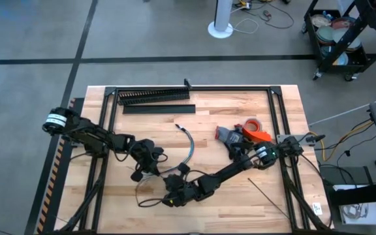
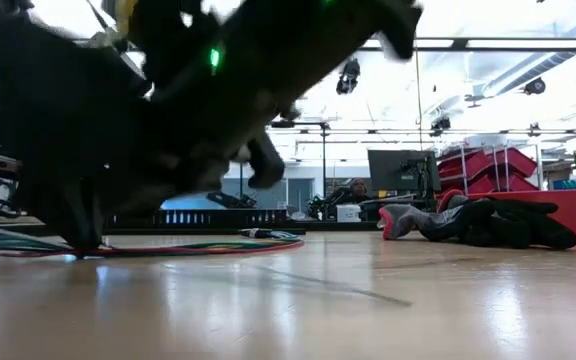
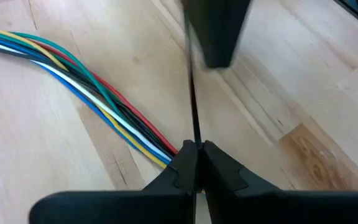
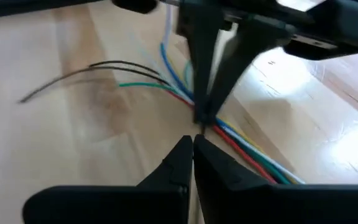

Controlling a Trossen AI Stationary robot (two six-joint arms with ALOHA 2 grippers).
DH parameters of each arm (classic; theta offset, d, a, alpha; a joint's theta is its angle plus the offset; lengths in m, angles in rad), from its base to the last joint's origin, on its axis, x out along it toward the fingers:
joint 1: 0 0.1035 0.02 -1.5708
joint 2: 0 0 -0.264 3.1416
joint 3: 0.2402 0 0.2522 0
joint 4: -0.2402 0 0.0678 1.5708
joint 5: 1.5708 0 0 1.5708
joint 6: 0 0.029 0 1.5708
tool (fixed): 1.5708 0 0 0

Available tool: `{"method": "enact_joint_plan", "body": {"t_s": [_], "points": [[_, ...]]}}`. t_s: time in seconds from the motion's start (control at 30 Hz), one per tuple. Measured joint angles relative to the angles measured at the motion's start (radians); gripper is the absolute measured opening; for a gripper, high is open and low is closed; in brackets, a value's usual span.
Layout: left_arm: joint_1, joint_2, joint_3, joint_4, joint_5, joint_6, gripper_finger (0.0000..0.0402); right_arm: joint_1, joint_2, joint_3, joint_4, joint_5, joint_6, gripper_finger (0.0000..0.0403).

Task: Ziptie cables
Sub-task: Wrap the black zip tie on the cable

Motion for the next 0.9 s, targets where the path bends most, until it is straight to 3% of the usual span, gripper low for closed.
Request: {"method": "enact_joint_plan", "body": {"t_s": [0.2,0.43,0.57,0.7,0.9], "points": [[0.0,0.0,0.0,0.005,-0.004,0.002,0.0,0.0,-0.009,0.0,-0.004,-0.018,0.01,0.0009],[-0.001,0.0,0.001,0.022,-0.004,0.0,0.0,-0.001,0.017,0.0,0.066,0.034,-0.005,0.0089],[-0.001,0.0,0.001,0.023,-0.006,-0.005,0.0,-0.009,0.06,0.0,0.123,0.03,-0.008,0.0112],[-0.001,0.0,0.001,0.024,-0.006,-0.006,0.0,-0.013,0.069,-0.001,0.128,0.051,0.002,0.0106],[-0.001,0.0,0.002,0.031,-0.006,-0.006,0.0,-0.03,0.069,-0.001,0.125,0.037,0.003,0.0065]]}}
